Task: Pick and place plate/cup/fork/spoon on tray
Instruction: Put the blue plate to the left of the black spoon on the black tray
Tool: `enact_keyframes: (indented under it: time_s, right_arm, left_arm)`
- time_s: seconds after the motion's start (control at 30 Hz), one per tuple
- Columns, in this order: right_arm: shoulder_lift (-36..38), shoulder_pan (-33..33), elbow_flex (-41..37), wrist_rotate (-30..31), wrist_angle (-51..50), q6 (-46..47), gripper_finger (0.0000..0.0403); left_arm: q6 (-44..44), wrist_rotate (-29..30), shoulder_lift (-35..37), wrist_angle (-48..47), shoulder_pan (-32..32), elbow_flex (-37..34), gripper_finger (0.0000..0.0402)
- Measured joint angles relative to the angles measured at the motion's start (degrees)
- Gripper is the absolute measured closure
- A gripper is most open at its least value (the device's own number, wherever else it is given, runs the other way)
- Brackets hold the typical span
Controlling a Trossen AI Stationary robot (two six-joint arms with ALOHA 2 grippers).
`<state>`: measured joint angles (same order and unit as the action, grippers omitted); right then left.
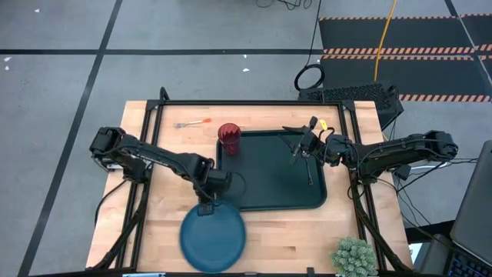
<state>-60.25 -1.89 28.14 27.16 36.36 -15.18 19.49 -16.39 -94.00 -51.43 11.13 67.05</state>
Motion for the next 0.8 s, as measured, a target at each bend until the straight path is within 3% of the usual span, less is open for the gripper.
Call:
enact_keyframes:
  time_s: [0.3, 0.67, 0.8]
  right_arm:
    - [0.0, 0.0, 0.0, 0.0, 0.2, 0.0, 0.0261]
    - [0.0, 0.0, 0.0, 0.0, 0.2, -2.0, 0.0261]
    - [0.0, 0.0, 0.0, 0.0, 0.9, -2.0, 0.0261]
  left_arm:
    - [13.2, 1.2, 0.0, 9.0, -4.9, 0.2, 0.0394]
    - [12.2, 5.2, 0.0, 11.6, -12.2, 0.2, 0.0394]
    - [10.5, 6.6, -0.8, 11.7, -13.7, 3.7, 0.0394]
